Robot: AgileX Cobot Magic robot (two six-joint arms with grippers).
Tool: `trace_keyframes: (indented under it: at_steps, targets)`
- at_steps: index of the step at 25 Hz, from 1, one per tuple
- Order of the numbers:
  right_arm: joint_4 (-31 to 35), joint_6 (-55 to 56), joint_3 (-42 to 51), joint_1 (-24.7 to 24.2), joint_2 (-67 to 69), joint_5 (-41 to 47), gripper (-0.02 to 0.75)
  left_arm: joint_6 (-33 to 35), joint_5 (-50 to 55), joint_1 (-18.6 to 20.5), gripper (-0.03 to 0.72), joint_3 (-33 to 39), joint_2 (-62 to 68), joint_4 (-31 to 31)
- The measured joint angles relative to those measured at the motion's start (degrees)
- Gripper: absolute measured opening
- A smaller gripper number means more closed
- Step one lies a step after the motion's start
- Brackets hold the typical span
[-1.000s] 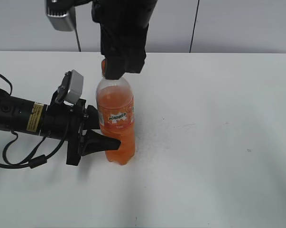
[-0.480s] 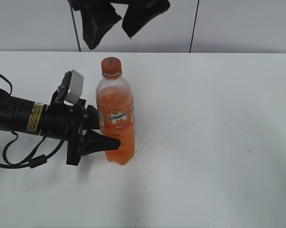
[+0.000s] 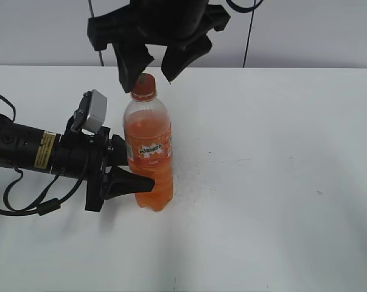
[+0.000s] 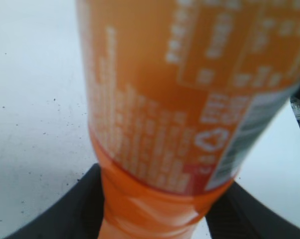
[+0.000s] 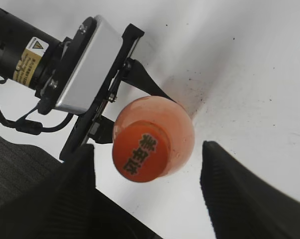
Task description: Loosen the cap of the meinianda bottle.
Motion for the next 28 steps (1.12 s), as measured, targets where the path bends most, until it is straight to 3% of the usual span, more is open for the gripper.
trace_keyframes:
  at_steps: [6,10,15,18,24,28]
  targets:
    - [0.18,0.0,0.0,0.0,1.38,0.0,0.432,0.0,0.0,0.0,0.369,0.0,0.0,-0.05]
    - [0.42,-1.65,0.0,0.0,1.38,-0.12,0.268,-0.05,0.05,0.0,0.369,0.0,0.0,-0.12]
    - [0.54,-10.11,0.0,0.0,1.38,-0.2,0.27,-0.12,0.05,-0.04,0.369,0.0,0.0,-0.18]
    - [0.63,-23.06,0.0,0.0,1.38,-0.2,0.27,-0.12,0.0,-0.04,0.368,0.0,0.0,-0.07]
    - [0.7,-64.42,0.0,0.0,1.38,-0.2,0.27,0.04,-0.05,-0.04,0.368,0.0,0.0,0.15]
    - [0.7,-77.41,0.0,0.0,1.38,-0.14,0.27,0.15,-0.05,-0.04,0.368,0.0,0.0,0.15]
